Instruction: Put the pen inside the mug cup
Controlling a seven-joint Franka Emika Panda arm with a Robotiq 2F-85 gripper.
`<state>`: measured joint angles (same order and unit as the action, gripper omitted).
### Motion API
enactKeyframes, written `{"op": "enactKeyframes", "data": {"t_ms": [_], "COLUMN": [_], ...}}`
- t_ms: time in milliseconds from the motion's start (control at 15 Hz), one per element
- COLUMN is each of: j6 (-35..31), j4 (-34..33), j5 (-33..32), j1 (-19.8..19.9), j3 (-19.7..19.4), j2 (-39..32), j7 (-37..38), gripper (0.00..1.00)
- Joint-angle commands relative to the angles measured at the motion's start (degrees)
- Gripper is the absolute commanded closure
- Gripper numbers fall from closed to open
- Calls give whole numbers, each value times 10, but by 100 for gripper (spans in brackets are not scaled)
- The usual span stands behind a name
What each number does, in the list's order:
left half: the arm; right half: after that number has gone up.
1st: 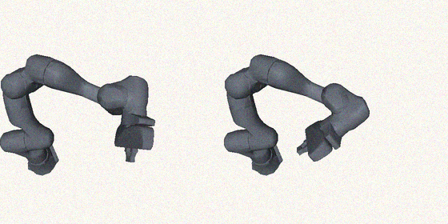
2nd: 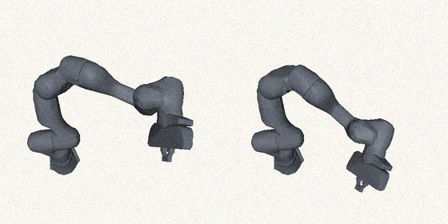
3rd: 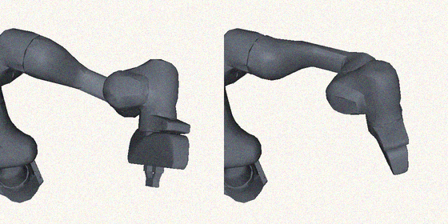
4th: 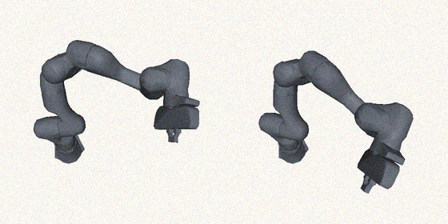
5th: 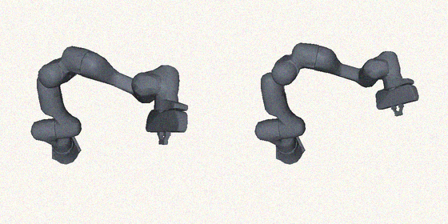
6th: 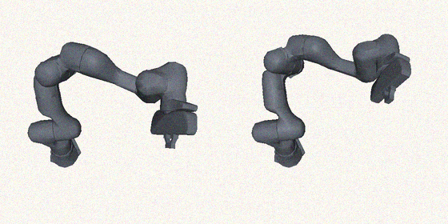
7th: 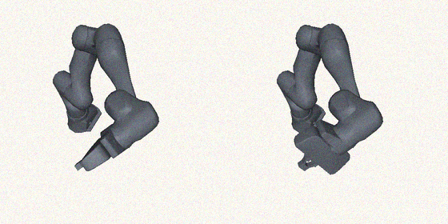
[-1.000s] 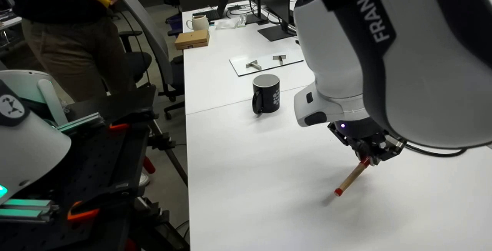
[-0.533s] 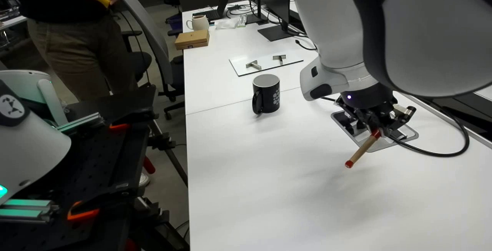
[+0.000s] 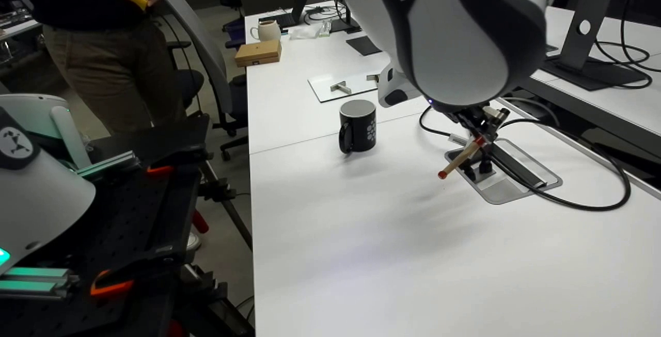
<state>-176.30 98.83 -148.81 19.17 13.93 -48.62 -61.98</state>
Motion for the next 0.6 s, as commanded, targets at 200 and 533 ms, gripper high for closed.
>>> {"op": "enactKeyframes", "data": {"t_ms": [200, 533], "j6": [183, 233], "j4": [169, 229], "j5": [-1, 0], "j1": [105, 196], "j3": [146, 282], "j2": [80, 91], "j7": [25, -12], "gripper": [94, 94]}}
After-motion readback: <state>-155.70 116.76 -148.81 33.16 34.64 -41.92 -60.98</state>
